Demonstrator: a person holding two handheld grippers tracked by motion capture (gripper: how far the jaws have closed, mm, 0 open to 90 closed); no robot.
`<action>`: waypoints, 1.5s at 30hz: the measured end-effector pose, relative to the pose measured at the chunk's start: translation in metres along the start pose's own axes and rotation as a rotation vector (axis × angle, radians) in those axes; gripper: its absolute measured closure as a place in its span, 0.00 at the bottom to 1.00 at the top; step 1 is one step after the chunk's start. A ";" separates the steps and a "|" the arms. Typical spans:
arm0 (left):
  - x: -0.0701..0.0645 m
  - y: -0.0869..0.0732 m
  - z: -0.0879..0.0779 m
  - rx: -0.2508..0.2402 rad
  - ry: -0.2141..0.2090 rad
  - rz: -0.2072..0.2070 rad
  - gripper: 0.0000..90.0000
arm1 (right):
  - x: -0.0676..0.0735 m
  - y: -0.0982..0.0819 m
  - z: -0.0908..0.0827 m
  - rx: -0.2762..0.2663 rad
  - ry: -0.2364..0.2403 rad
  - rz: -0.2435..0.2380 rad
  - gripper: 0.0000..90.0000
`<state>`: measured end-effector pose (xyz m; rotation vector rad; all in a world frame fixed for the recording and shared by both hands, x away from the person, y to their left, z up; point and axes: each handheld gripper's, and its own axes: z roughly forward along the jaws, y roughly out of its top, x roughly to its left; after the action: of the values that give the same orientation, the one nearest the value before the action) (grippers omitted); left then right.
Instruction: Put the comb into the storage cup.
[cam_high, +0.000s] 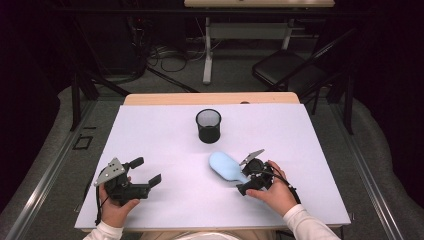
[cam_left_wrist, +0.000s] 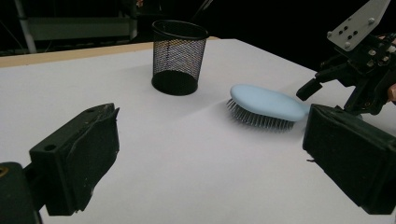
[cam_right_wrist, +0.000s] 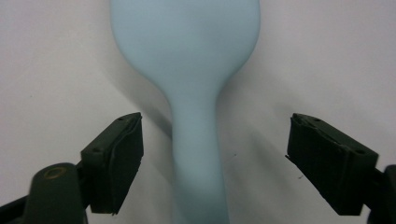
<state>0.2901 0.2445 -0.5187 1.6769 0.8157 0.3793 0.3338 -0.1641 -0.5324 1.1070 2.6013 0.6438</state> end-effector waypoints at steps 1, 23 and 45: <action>0.000 0.000 0.000 0.000 0.000 0.001 0.04 | 0.001 0.001 0.001 -0.006 -0.002 -0.009 0.27; 0.000 0.000 0.000 0.003 -0.001 -0.004 0.04 | 0.004 0.003 0.008 -0.027 -0.009 -0.051 0.52; 0.001 0.000 0.000 0.005 -0.010 -0.005 0.04 | 0.002 0.006 0.011 -0.002 0.029 0.002 0.64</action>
<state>0.2905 0.2449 -0.5187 1.6797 0.8139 0.3653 0.3399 -0.1554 -0.5390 1.1074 2.6244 0.6674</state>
